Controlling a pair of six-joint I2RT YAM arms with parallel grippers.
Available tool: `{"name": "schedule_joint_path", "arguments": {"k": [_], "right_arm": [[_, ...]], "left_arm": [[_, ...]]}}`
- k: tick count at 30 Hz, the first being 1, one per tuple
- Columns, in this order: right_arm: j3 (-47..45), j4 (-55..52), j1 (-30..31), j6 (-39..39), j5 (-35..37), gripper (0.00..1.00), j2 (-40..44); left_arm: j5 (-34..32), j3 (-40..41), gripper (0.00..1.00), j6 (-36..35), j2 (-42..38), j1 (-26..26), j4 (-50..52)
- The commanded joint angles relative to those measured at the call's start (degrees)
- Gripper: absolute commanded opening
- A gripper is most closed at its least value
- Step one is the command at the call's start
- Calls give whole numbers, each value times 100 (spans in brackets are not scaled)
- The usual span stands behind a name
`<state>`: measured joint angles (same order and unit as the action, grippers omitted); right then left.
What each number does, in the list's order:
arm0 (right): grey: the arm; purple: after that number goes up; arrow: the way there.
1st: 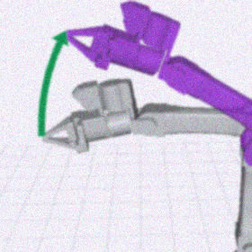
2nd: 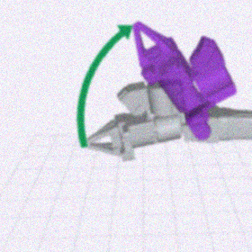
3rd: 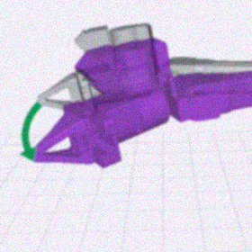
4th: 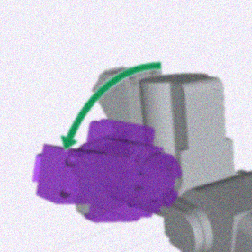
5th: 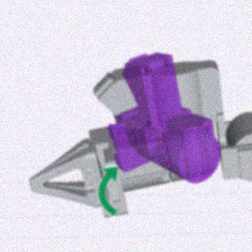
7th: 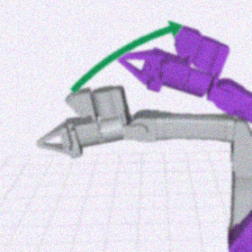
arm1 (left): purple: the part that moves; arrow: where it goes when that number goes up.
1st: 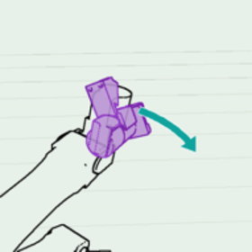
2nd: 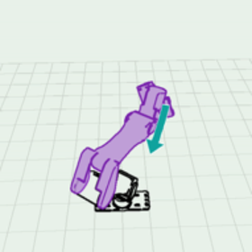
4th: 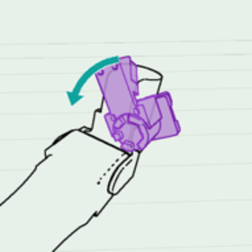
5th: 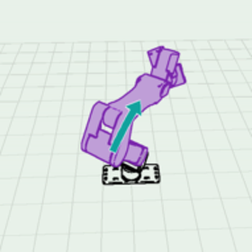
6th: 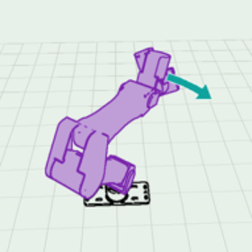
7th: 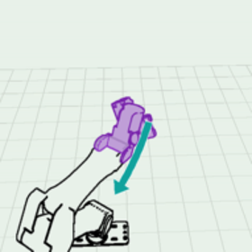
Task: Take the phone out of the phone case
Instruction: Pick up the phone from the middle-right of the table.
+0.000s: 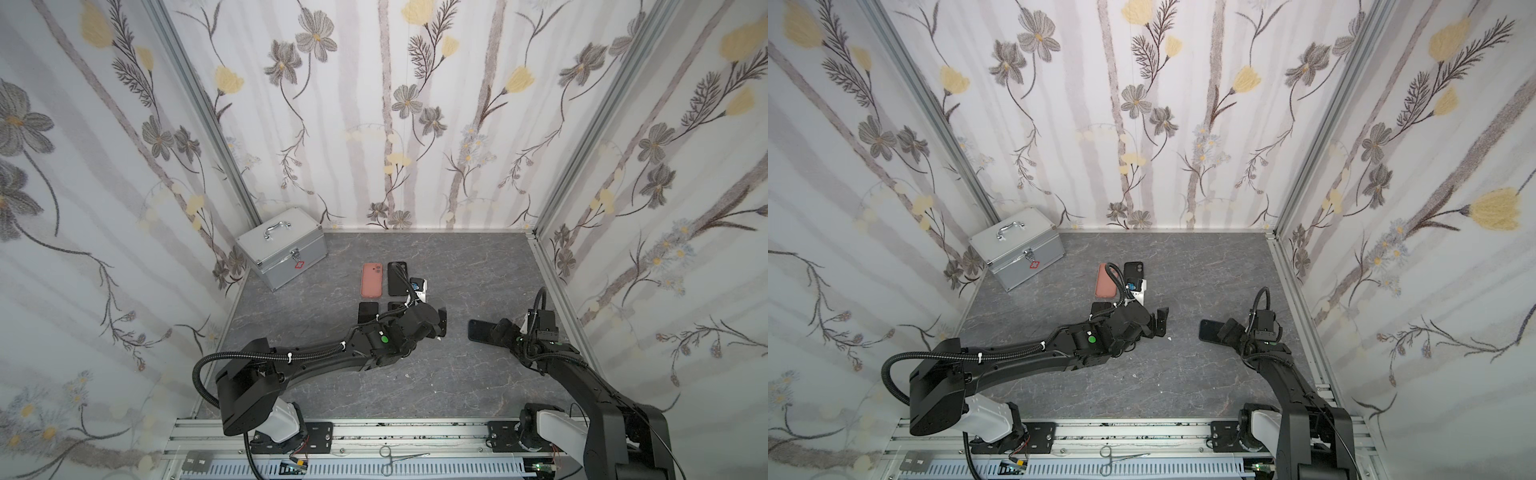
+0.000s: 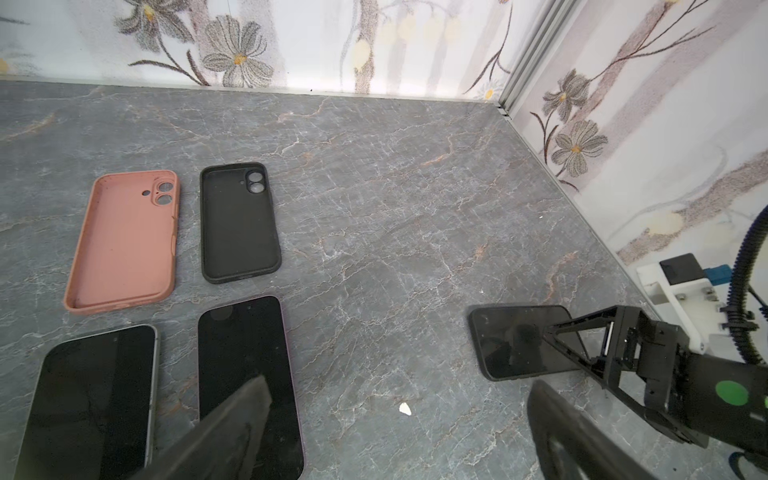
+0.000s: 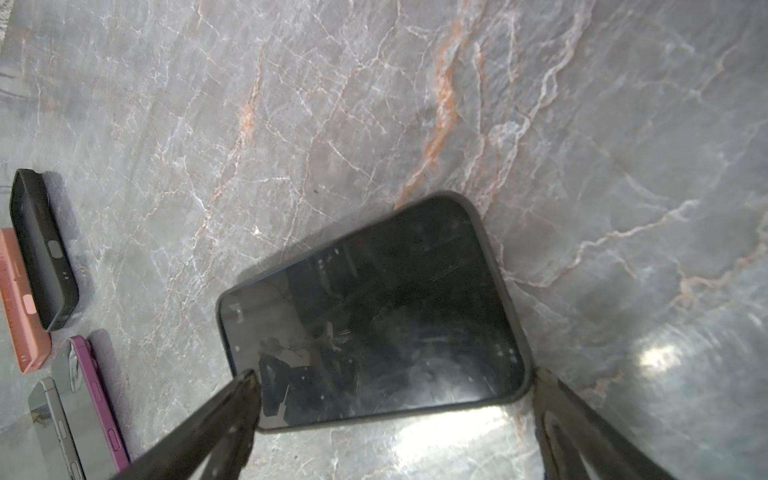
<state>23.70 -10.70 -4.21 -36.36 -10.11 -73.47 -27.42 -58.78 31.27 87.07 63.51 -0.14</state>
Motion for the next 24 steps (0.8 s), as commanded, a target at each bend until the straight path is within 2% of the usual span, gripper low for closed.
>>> {"name": "schedule_joint_path", "arguments": {"k": [1,6,13,24], "right_arm": [[122,210,-18,66,-165,100,-330],[483,401,-27,175,-288,100,-940],[1242,185,105,453,-330,100,-1749],[2545,-435,1120,617,219,100,-2935]], "left_arm": [[-116,54,100,-178,-4,-54,-100],[528,220,100,106,-198,-330,-109],[730,389,100,202,-456,-537,-109],[922,699,100,438,-766,-812,-135]]}}
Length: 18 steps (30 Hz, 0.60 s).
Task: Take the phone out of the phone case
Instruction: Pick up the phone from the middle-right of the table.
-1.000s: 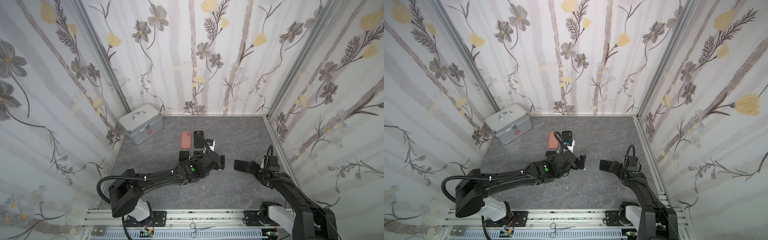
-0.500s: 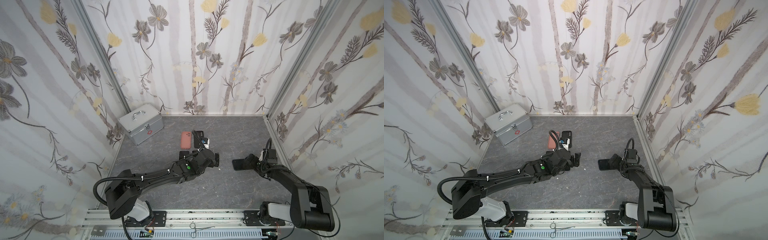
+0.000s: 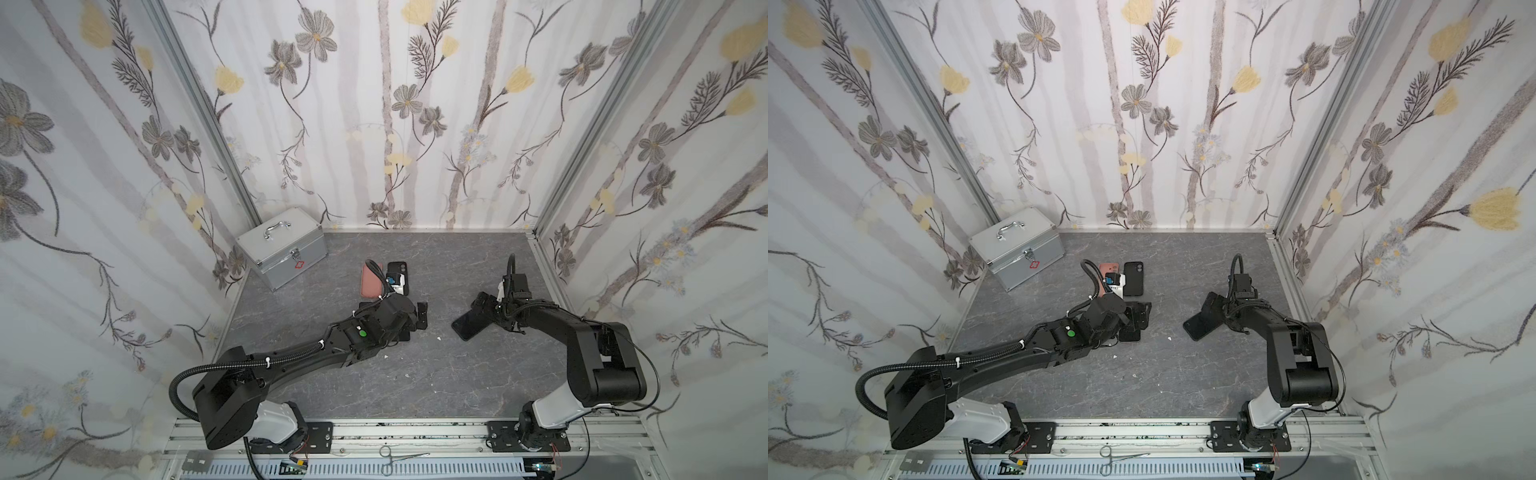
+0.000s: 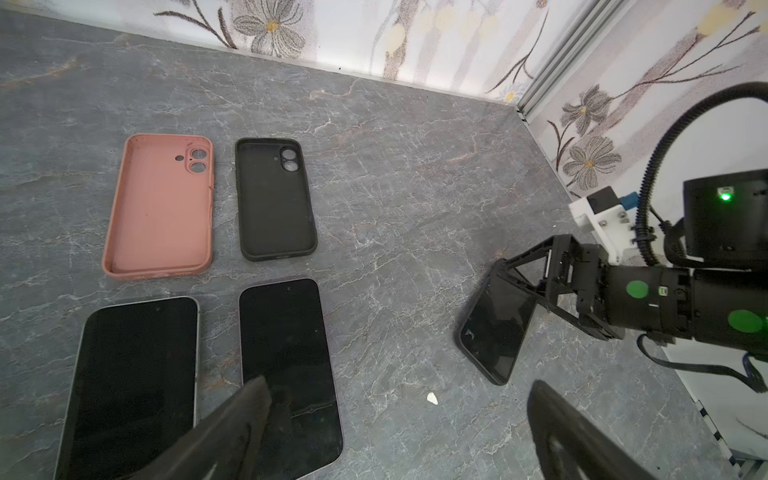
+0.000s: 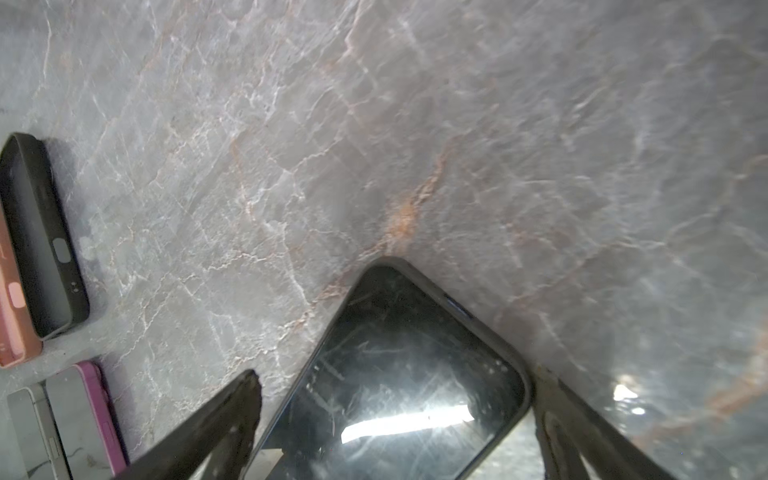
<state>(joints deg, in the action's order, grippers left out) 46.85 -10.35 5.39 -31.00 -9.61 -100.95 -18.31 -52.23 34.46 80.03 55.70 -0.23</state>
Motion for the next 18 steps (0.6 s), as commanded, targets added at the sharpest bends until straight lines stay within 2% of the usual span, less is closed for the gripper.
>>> {"name": "schedule_joint_path", "arguments": {"k": [1,8,13,18], "right_arm": [[368,-573,267,111,315,100,-278],[916,-932,691,71,695,100,-610],[886,-1246,880,-551,1642,100,-414],[529,-963,932,-970,1346,100,-130]], "left_arm": [[41,58,100,129,-70,-47,-126],[186,125,100,220,-102,-168,-139],[282,177,100,289,-119,-269,-140],[445,265,100,298,-150,-387,-212]]}}
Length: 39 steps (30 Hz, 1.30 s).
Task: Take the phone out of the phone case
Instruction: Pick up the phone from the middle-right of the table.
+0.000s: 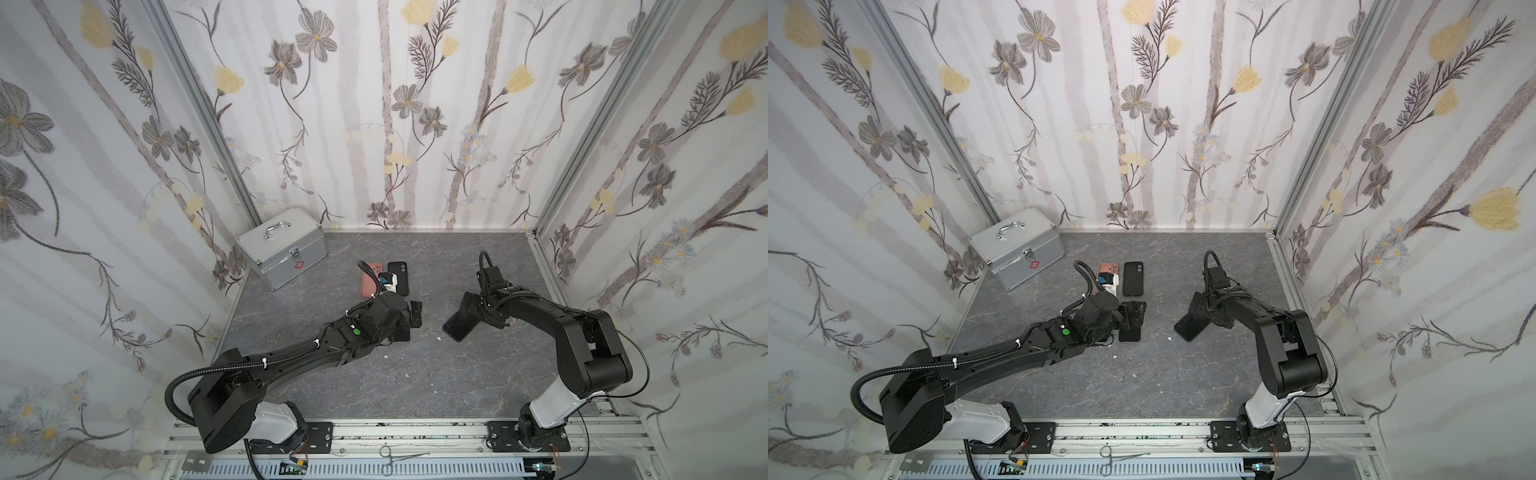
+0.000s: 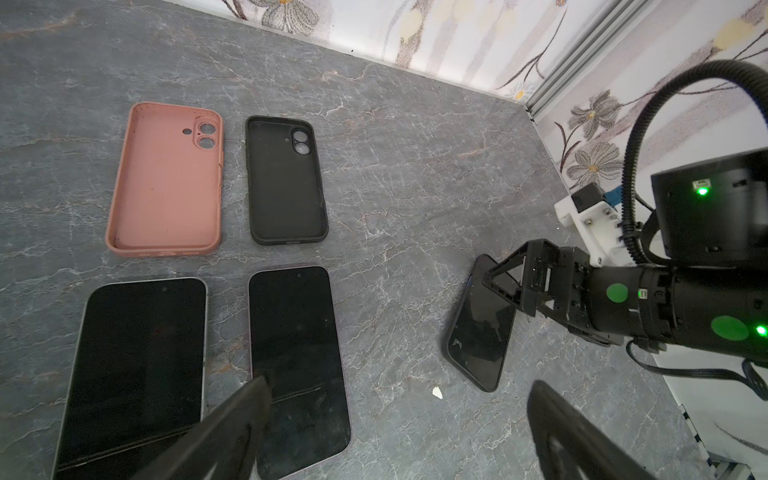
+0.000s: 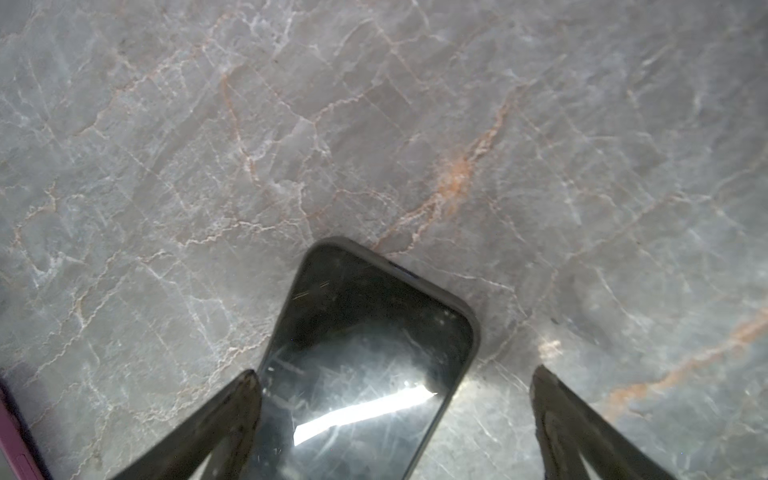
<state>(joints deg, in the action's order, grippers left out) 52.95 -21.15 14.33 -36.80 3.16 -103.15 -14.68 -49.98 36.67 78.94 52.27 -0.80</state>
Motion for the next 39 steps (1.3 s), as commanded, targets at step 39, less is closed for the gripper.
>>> {"name": "schedule_joint_path", "arguments": {"k": [39], "right_arm": [[1632,-901,640,-72,350,96,-1502]], "left_arm": [[488,616,100,174,-335,-446,-412]]}}
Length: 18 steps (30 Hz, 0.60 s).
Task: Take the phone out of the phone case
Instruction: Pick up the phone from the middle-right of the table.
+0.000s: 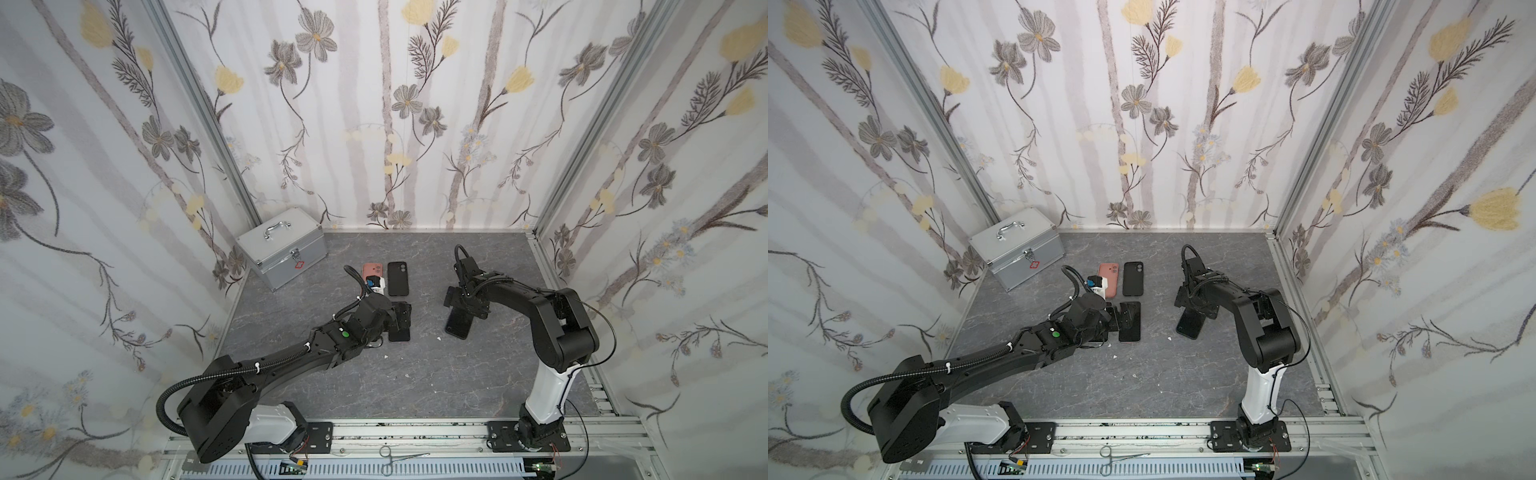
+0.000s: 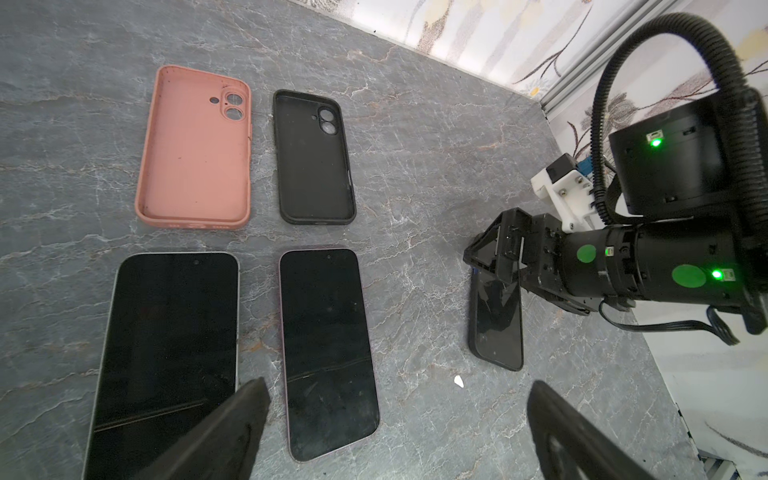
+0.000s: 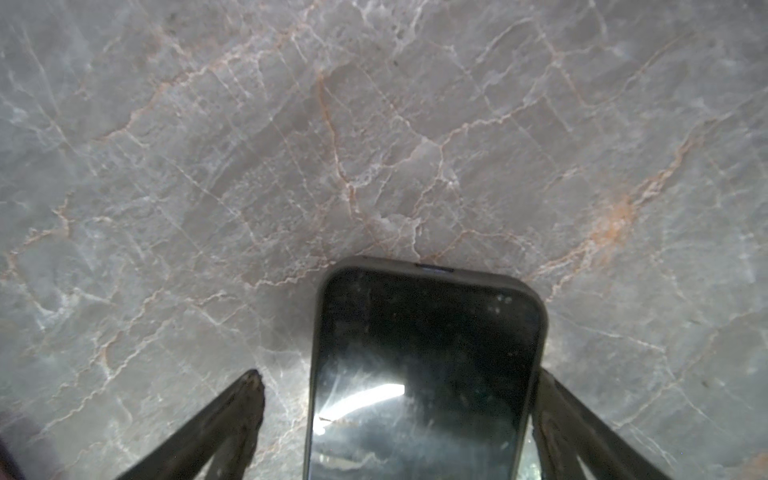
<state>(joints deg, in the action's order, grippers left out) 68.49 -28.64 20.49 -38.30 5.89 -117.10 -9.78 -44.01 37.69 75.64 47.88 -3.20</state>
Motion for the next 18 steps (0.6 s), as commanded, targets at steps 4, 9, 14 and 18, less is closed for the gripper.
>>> {"name": "schedule_joint_path", "arguments": {"k": [4,9,14,18], "right_arm": [[195,-248,61,112,106,92,-212],[191,-249,60,132,39,89,-304],[109,-178,61,117,-24,84,-348],[44,-94,64,89,-76,79,-268]], "left_arm": [[37,24,100,72,2,-14,-189],[152,24,100,55,61,-15,-237],[433,66,100,76,153,29,-473],[742,178,100,211,283,81,-931]]}}
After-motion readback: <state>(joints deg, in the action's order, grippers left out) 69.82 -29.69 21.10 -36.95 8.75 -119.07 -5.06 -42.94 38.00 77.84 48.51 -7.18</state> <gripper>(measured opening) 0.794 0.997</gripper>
